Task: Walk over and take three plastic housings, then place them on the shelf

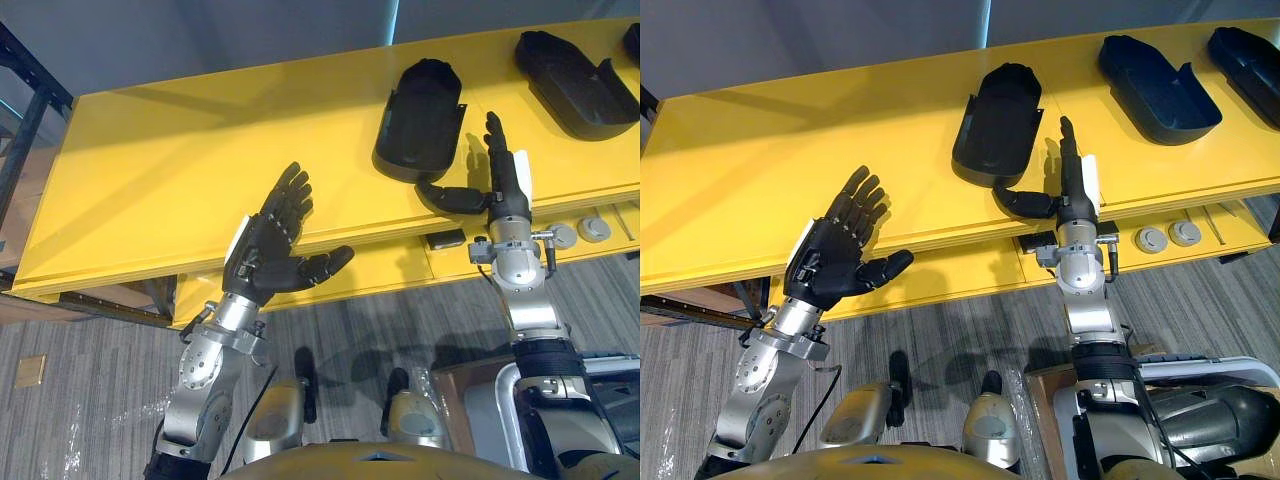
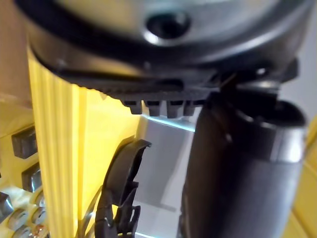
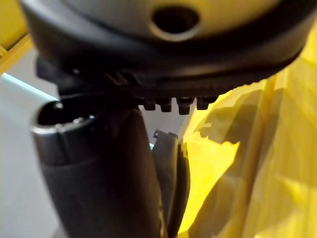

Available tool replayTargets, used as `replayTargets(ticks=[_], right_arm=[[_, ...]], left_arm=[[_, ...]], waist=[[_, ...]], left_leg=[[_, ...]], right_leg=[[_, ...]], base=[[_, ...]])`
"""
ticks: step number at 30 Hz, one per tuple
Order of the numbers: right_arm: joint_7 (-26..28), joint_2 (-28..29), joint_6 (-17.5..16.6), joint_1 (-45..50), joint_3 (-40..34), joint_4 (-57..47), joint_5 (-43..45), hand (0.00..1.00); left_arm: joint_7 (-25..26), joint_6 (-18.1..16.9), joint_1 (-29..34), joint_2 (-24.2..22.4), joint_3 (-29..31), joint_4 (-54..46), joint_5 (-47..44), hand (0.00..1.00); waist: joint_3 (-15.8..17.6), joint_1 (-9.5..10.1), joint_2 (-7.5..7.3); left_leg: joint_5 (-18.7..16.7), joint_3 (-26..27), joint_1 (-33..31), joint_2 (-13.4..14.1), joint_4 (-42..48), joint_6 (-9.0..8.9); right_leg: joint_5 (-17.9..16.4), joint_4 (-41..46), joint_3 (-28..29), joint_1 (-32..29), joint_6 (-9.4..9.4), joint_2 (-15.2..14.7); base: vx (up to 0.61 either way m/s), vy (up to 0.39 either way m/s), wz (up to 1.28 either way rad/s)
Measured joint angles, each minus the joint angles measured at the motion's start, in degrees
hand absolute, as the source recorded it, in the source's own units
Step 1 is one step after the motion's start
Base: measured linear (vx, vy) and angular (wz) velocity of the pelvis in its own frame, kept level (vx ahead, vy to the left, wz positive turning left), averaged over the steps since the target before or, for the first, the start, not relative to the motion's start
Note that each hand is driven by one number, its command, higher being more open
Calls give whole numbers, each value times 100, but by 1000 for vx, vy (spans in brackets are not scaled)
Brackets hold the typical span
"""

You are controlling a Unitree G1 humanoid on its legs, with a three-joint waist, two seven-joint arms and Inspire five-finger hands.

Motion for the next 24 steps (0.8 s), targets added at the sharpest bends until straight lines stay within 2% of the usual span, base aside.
replayTargets(ticks=[4, 7, 11, 14, 18, 21, 24], right_arm=[[267, 2, -33, 307, -85, -643, 440, 100], [921, 0, -113, 506, -294, -1338, 887, 100], [1407, -126, -148, 445, -472, -1442, 1485, 100], [1709, -518, 52, 130, -481, -1181, 2064, 100], [1738, -725, 724, -560, -532, -376, 2750, 100], [1648, -731, 1102, -689, -538, -82, 2858, 100], [1497, -730, 1249, -689, -508, 86, 2841, 100]], left_arm=[[-17, -8, -7, 36, -123, 9, 312, 100], [-62, 77, -221, 108, -152, 271, 530, 100], [-36, 301, -628, 249, -253, 513, 680, 100], [108, 426, -893, 300, -397, 608, 863, 100], [517, 504, -1170, 314, -544, 619, 929, 100], [846, 503, -1381, 314, -604, 694, 1168, 100], [1207, 502, -1549, 317, -747, 904, 1384, 100]], waist=[[1, -14, -2], [5, -42, -11], [37, -132, -87], [40, -163, -114], [38, -154, -117], [37, -126, -116], [37, -86, -115]], left_leg=[[-59, 62, 6, 17, 32, 26], [-220, 184, 2, 70, 229, 32], [-333, 215, -6, 110, 402, 41], [-348, 227, -4, 113, 432, 45], [-386, 203, -3, 140, 532, 21], [-393, 185, 1, 141, 527, 29], [-388, 181, 10, 144, 520, 24]], right_leg=[[0, -2, 53, 0, 0, 0], [2, 2, 187, 16, 4, 19], [3, 1, 207, 70, 8, 32], [11, 2, 225, 78, 19, 32], [14, 7, 218, 132, 19, 58], [15, 11, 210, 143, 16, 64], [19, 18, 217, 145, 3, 71]], base=[[0, 3, -7], [6, 16, -21], [-3, 16, -7], [0, 0, 0], [0, 0, 0], [0, 0, 0], [0, 0, 0]])
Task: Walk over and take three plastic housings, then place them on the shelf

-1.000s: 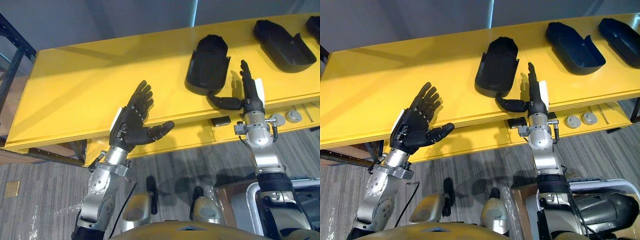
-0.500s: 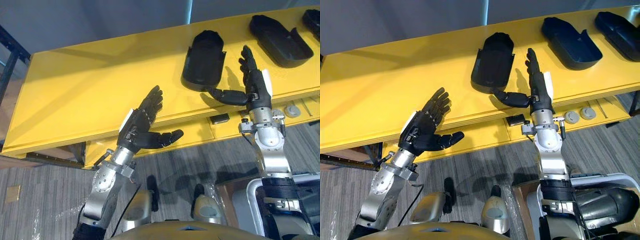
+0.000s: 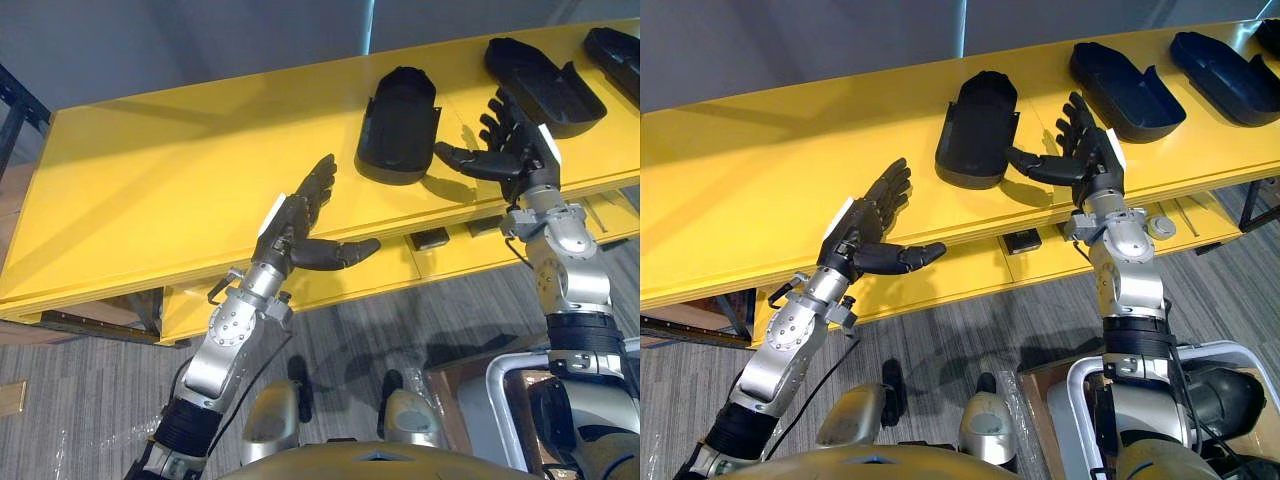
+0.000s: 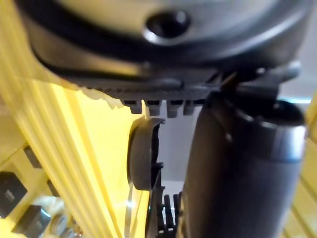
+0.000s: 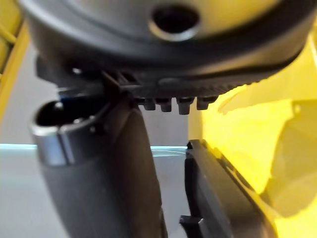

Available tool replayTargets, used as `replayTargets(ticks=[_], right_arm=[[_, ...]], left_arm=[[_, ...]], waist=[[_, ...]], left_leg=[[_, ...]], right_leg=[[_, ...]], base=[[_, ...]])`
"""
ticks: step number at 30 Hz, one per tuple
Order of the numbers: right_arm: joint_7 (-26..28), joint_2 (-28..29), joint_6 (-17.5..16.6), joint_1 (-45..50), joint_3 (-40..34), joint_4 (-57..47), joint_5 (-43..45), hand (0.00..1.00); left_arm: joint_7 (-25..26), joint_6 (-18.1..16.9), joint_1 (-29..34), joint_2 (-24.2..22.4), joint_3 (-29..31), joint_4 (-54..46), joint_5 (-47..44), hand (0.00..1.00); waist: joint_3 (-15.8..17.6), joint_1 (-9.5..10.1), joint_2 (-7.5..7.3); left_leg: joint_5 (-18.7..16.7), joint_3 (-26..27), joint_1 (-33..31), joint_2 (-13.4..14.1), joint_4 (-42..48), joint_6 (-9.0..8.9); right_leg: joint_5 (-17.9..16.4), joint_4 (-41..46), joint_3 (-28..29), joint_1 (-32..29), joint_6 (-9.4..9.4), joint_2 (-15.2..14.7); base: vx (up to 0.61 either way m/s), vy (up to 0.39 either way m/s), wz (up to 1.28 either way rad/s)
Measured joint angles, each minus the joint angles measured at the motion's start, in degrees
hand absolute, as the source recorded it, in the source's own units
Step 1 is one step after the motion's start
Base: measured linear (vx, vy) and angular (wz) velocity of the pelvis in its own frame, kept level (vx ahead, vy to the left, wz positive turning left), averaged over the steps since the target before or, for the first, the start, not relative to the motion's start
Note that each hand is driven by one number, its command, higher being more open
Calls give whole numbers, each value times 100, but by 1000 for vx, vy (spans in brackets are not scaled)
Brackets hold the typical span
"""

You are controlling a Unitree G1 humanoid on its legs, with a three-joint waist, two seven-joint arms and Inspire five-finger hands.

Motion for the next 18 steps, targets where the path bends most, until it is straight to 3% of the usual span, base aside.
replayTargets(ticks=[7, 12, 18], right_arm=[[-642, 5, 331, -307, -1, 442, -400, 100], [-483, 10, 352, -639, 35, 554, -368, 100], [-324, 8, 327, -1618, 132, 955, 23, 100]], left_arm=[[847, 2, -164, -119, -229, 120, 153, 100], [930, 23, -584, -387, -335, 120, 113, 100], [847, 96, -1251, -519, -878, 140, -96, 100]], waist=[[1, 53, -1], [3, 140, -4], [16, 246, -26]], left_leg=[[-4, 38, 37, 19, 2, 6], [1, 486, -59, 278, 129, -2], [0, 675, -341, 456, 359, -1]], right_leg=[[-7, 91, 123, 0, -27, 5], [-45, 164, 33, -59, -54, 8], [-68, 344, -55, -310, -61, -2]], base=[[-12, 4, 0], [-54, -9, 9], [-44, 7, 6]])
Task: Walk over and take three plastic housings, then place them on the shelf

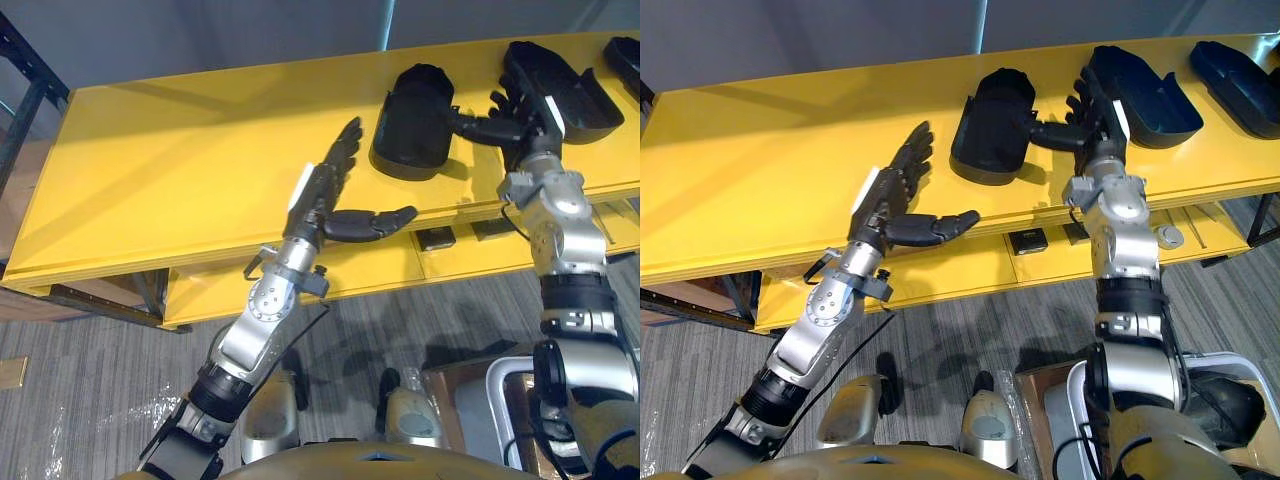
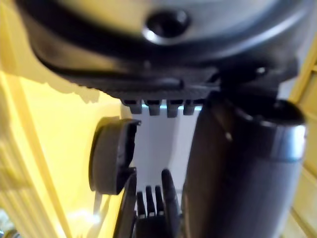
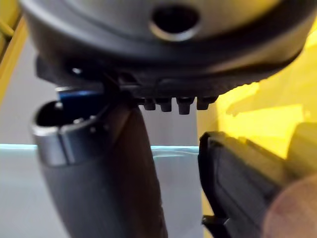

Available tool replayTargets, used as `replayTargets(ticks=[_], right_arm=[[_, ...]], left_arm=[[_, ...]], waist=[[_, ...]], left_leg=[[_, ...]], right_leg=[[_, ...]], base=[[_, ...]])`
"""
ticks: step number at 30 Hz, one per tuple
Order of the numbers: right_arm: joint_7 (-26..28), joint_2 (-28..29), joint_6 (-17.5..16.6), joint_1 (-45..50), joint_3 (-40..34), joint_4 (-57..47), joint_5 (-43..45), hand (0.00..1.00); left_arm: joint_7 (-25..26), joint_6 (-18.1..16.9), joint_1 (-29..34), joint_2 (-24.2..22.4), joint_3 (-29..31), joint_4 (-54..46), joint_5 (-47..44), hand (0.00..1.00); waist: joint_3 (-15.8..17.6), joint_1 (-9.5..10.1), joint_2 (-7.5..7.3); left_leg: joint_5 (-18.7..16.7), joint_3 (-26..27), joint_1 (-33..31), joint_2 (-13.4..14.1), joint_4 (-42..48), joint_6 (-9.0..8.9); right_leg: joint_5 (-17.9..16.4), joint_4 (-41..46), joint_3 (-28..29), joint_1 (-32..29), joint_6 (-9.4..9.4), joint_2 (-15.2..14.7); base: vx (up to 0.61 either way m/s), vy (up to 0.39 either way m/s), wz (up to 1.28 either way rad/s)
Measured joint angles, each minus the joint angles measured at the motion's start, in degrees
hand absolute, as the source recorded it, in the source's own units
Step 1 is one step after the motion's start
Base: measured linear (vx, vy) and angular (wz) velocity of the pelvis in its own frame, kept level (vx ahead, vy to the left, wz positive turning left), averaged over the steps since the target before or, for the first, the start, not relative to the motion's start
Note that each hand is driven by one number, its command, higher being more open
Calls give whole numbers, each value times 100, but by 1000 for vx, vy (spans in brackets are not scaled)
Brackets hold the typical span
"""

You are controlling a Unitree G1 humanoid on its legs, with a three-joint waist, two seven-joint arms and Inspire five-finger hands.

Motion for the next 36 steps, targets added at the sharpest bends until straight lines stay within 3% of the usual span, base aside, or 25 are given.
replayTargets(ticks=[5, 11, 18, 22, 25, 30, 36], right_arm=[[65, -4, -12, -866, 556, 295, 177, 100], [-70, -4, 86, -1784, 899, 896, 235, 100], [-729, -5, 205, -2462, 1080, 1309, 274, 100], [-954, -87, -78, -2548, 1077, 1304, 237, 100], [-978, -269, -154, -2548, 1019, 1235, 216, 100], [-1168, -417, -154, -2546, 771, 894, 220, 100], [-1218, -416, -147, -2444, 689, 885, 221, 100]], left_arm=[[-88, 30, -857, -34, -200, 579, -304, 100], [77, 51, -1316, -30, -288, 1039, -451, 100], [835, 39, -1763, -21, -259, 1263, -412, 100], [1171, 38, -1763, -22, -202, 1263, -226, 100], [1054, 38, -1763, -24, -26, 1263, -328, 100], [432, 62, -1769, -34, 60, 1266, -949, 100], [308, 86, -1769, -62, -94, 1348, -996, 100]], waist=[[18, 119, -26], [76, 157, -71], [258, 181, -44], [310, 185, -16], [314, 201, -12], [379, 146, 61], [384, 137, 72]], left_leg=[[-6, 116, -287, 75, 146, 10], [-7, 143, -608, 117, 301, -1], [-9, 114, -868, 99, 395, 4], [-42, 109, -881, 110, 468, -36], [-85, 79, -890, 144, 529, -58], [-215, 95, -967, 254, 741, -72], [-230, 223, -830, 280, 735, -76]], right_leg=[[-51, 162, -4, -294, -1, -9], [-110, 345, 8, -621, -6, -19], [-264, 590, 12, -947, -15, -63], [-400, 778, 18, -1010, -46, -64], [-471, 859, 21, -1029, -57, -49], [-479, 862, 42, -1026, -69, 10], [-504, 940, 176, -1021, -81, 9]], base=[[-14, 2, 1], [1, 1, 2], [19, -7, 3], [35, -34, 1], [23, -36, -1], [-8, -5, -6], [-26, -4, -10]])
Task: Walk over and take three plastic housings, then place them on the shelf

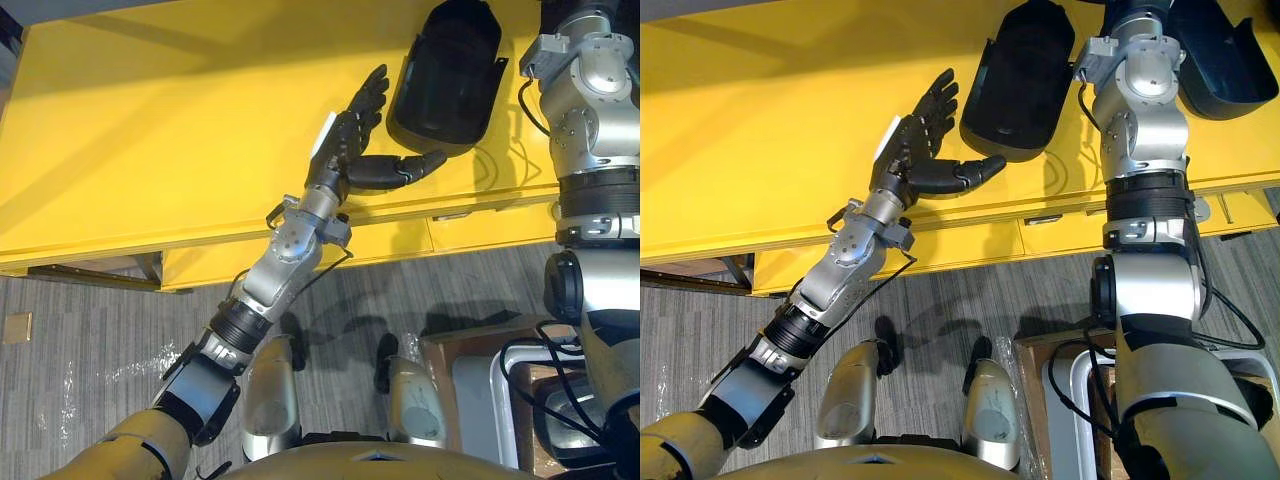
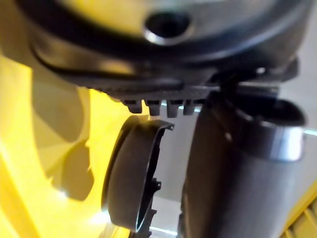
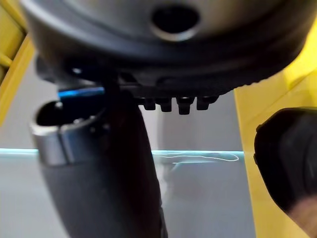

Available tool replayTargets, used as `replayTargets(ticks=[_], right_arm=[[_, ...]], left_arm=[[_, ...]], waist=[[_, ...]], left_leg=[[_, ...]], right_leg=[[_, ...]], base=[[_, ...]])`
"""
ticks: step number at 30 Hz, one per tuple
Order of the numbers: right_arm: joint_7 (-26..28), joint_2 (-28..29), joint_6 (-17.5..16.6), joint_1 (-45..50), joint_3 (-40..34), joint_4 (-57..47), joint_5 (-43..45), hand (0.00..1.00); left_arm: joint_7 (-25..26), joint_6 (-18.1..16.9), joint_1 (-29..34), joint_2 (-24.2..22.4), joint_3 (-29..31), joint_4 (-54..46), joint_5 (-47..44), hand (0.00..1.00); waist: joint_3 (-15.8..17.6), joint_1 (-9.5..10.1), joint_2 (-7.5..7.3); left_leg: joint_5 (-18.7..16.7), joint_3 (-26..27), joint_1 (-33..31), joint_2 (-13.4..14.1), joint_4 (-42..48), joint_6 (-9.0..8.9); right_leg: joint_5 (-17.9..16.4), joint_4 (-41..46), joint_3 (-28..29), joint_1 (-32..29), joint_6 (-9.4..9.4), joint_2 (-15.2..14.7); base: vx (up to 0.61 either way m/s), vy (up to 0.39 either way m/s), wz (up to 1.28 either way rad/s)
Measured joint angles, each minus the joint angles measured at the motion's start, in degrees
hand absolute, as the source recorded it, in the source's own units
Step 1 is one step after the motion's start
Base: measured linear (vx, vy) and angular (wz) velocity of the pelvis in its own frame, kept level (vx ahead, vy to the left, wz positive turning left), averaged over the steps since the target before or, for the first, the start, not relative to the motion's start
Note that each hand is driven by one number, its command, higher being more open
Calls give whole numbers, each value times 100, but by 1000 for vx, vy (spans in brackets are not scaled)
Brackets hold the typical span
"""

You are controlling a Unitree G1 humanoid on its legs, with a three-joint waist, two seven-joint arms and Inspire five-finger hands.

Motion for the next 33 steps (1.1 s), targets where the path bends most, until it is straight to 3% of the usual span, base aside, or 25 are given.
replayTargets(ticks=[3, 9, 15, 25, 33], right_arm=[[26, 0, 100, 193, -132, 0, 5, 100], [407, 0, 704, 437, -138, 99, 15, 100], [612, -1, 1030, 428, -124, 259, 56, 100], [1312, -187, 1098, 164, 224, 735, 203, 100], [1544, -245, 1017, 65, 356, 905, 260, 100]], left_arm=[[-7, 29, 1, -52, -8, 36, -109, 100], [-42, 34, 2, -45, 7, 74, -237, 100], [-303, 26, 19, -31, 18, 68, -588, 100], [-351, 22, 96, -29, 55, 38, -601, 100], [-485, 25, 142, 49, 62, -29, -609, 100]], waist=[[-1, -3, 2], [-16, -5, 41], [-33, 3, 71], [-46, 1, 167], [-53, 8, 211]], left_leg=[[-1, 21, 25, 19, -15, -1], [19, 115, 115, 4, -121, 5], [86, 143, 170, -65, -260, 11], [95, 133, 179, -96, -276, 14], [136, 80, 157, -112, -329, 22]], right_leg=[[-16, 35, 9, 3, -13, 5], [-33, 85, 89, -27, -11, -12], [-44, 77, 98, -40, -4, -61], [-50, 90, 79, -40, 4, -94], [-58, 93, -3, -42, -5, -101]], base=[[-45, -13, -5], [-26, -10, -5], [2, -4, 0], [-9, -2, 0], [-9, -7, 3]])
